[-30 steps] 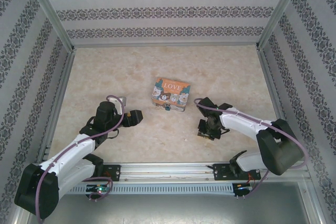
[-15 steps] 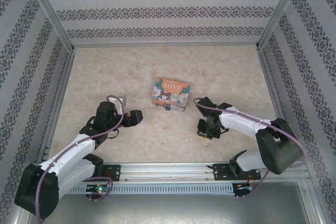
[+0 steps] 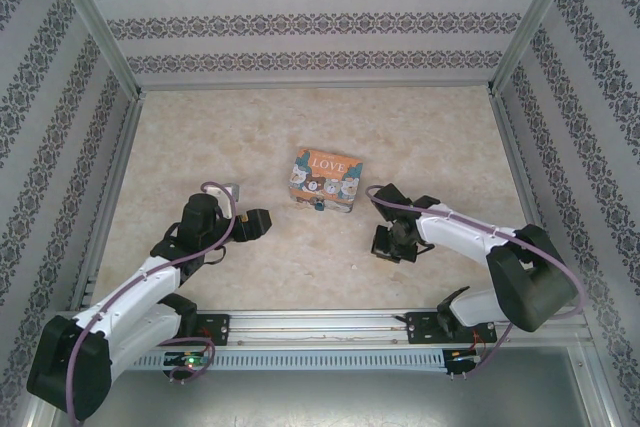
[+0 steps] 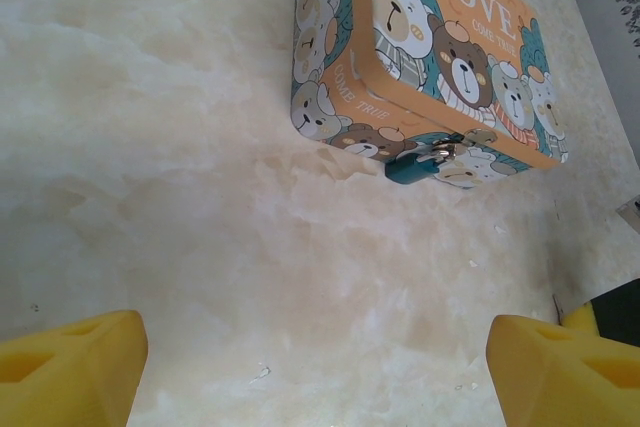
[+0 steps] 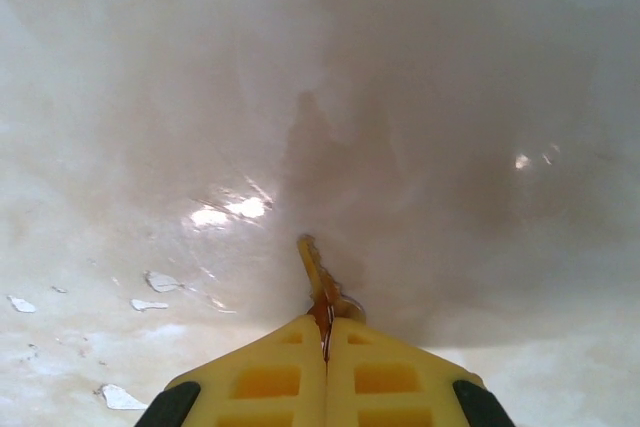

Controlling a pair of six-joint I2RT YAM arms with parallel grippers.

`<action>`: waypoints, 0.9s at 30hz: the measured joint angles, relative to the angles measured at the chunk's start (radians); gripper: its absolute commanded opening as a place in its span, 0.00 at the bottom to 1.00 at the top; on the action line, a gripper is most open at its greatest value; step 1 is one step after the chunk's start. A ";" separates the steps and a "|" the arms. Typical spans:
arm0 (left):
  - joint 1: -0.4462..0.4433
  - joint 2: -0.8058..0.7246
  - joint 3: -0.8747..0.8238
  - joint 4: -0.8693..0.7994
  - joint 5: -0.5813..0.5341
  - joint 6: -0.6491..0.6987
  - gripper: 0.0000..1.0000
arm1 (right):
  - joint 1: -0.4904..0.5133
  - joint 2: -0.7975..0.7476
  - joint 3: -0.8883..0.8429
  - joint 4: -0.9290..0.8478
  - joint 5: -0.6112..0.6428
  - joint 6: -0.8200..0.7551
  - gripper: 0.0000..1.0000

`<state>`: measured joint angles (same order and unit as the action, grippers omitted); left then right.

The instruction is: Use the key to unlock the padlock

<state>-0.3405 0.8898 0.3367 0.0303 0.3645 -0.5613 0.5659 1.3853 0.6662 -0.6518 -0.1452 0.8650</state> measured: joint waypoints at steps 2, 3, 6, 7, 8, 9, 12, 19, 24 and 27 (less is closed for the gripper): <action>0.000 -0.005 0.000 0.000 0.000 -0.005 0.88 | 0.006 -0.008 -0.008 0.026 0.000 -0.003 0.00; 0.000 -0.006 0.000 0.000 0.000 -0.009 0.88 | 0.007 -0.009 -0.010 0.033 -0.001 -0.005 0.00; 0.000 -0.013 0.000 0.000 0.000 -0.020 0.88 | 0.008 -0.014 -0.012 0.057 -0.001 -0.016 0.00; 0.000 -0.016 0.002 -0.001 0.000 -0.024 0.88 | 0.008 -0.018 -0.012 0.062 -0.001 -0.023 0.00; 0.000 -0.018 0.004 -0.002 0.000 -0.026 0.88 | 0.013 -0.024 -0.012 0.066 -0.001 -0.029 0.00; 0.000 -0.019 0.006 -0.004 0.000 -0.029 0.88 | 0.016 -0.031 -0.012 0.068 -0.001 -0.035 0.00; 0.000 -0.021 0.019 -0.003 0.005 -0.047 0.88 | 0.031 -0.054 -0.007 0.076 -0.005 -0.062 0.00; 0.000 -0.020 0.039 0.028 0.067 -0.125 0.85 | 0.054 -0.115 0.013 0.132 -0.017 -0.142 0.00; 0.000 0.007 0.055 0.097 0.140 -0.190 0.75 | 0.074 -0.177 0.014 0.198 -0.027 -0.221 0.00; 0.000 0.043 0.066 0.150 0.187 -0.230 0.68 | 0.098 -0.221 0.013 0.247 -0.028 -0.275 0.00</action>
<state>-0.3408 0.9325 0.4030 0.1806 0.5510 -0.7910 0.6640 1.1641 0.6796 -0.4049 -0.1730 0.5903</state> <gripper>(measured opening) 0.715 0.047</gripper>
